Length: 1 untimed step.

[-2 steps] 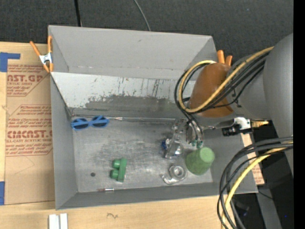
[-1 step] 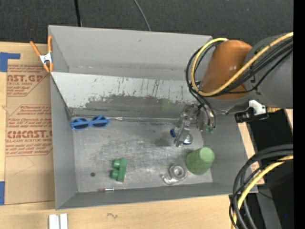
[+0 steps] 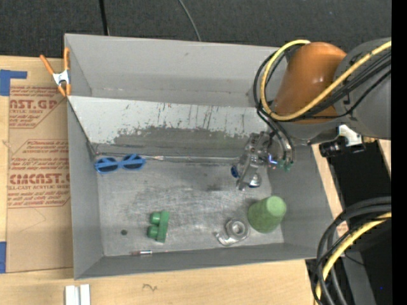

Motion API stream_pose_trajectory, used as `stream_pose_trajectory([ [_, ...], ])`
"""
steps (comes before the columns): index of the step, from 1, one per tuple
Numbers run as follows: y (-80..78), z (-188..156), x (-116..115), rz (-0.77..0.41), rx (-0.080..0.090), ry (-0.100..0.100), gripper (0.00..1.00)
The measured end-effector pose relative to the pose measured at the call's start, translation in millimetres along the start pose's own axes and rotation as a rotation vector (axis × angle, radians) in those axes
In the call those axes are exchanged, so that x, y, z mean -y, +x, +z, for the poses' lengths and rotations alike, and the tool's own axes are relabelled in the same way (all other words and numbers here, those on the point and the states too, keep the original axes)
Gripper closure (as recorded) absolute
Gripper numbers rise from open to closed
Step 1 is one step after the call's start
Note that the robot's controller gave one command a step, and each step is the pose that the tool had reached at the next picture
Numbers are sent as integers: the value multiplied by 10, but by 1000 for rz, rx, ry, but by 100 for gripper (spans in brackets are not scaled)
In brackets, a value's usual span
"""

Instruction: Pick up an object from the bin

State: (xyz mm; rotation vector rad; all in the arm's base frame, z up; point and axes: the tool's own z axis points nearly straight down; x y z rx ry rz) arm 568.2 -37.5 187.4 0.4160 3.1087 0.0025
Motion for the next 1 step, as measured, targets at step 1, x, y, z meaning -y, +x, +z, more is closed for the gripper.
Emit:
stream_pose_trajectory([
  [1,-7,-97,-6,0,-2,0,100],
])
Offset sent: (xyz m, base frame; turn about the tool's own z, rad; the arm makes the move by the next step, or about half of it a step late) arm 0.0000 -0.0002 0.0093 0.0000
